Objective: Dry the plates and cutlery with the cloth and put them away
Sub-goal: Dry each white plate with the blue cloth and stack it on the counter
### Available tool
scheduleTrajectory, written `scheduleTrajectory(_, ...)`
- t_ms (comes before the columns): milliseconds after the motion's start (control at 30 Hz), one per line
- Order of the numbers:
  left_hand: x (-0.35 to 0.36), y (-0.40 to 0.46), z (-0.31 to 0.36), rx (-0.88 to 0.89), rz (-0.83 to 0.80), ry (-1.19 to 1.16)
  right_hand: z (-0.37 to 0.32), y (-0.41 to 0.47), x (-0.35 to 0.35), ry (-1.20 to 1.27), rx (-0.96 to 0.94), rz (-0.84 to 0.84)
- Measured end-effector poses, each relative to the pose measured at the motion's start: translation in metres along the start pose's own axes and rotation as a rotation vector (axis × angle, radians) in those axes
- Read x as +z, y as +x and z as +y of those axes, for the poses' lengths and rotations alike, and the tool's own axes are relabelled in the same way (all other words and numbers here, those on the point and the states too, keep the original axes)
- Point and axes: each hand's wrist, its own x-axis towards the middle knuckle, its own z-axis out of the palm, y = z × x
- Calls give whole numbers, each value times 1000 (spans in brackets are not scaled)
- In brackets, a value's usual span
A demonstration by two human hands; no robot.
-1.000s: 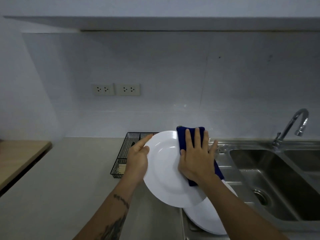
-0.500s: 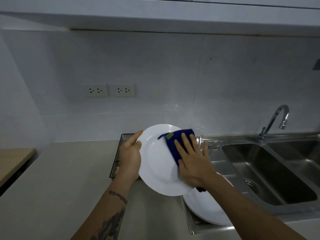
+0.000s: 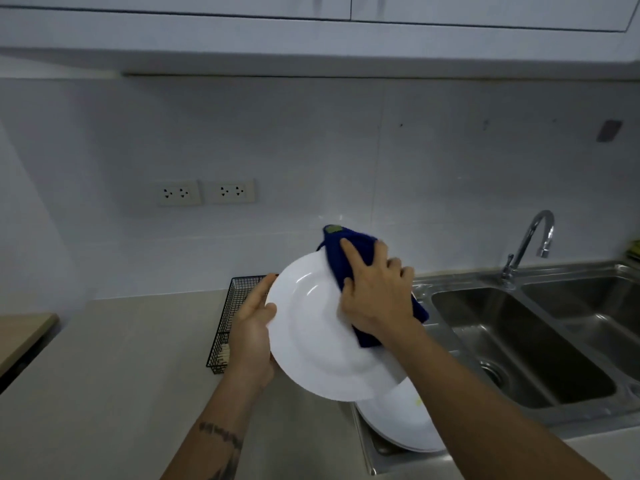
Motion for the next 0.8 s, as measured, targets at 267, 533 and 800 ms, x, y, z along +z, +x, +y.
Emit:
scheduleTrajectory(267, 3, 19, 14, -73, -266, 305, 17, 8, -9, 291, -261, -92)
scheduleTrajectory(533, 12, 23, 2, 53, 30, 245, 37, -17, 28, 2, -138, -12)
scheduleTrajectory(800, 37, 30, -26, -47, 132, 129, 21, -52, 49, 256, -81, -371)
